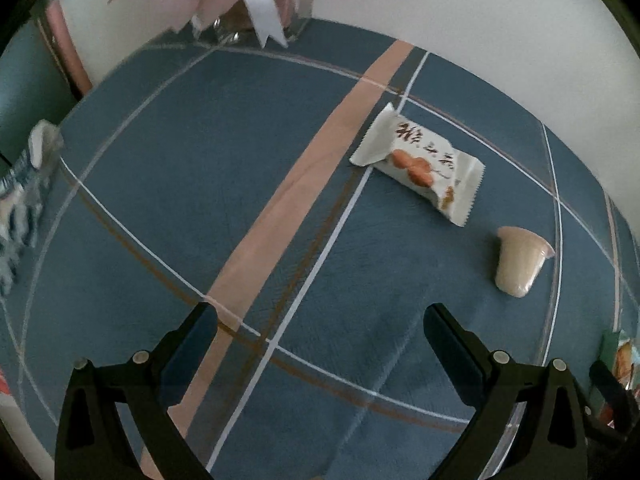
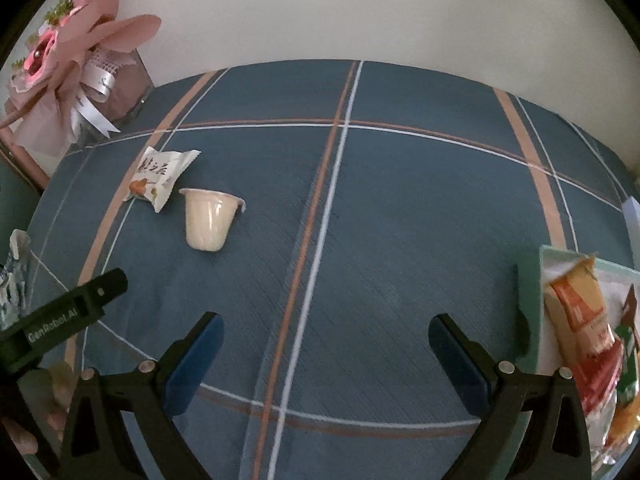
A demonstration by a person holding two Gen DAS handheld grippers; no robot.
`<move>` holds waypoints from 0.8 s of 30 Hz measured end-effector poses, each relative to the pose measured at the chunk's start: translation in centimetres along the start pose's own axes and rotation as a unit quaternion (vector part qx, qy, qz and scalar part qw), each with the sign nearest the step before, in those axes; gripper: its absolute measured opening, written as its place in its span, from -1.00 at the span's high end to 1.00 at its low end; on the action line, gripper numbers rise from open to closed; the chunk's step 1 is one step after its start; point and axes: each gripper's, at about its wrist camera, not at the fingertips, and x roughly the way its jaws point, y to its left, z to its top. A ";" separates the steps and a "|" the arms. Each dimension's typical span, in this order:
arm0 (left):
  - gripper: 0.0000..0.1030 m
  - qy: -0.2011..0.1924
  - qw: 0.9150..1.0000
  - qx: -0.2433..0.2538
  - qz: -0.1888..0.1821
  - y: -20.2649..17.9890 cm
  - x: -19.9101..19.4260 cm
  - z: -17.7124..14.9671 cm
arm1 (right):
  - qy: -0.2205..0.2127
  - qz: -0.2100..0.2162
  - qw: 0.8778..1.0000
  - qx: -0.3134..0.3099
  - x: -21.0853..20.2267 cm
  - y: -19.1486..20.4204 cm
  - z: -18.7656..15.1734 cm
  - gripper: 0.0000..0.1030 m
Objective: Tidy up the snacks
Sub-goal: 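Move both tools back toward the white cookie packet and pudding cup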
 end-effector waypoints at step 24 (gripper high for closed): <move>-0.99 -0.031 0.997 0.063 -0.034 1.0 -0.2 7.3 | -0.004 0.016 1.000 0.008 4.3 4.6 5.6 -0.98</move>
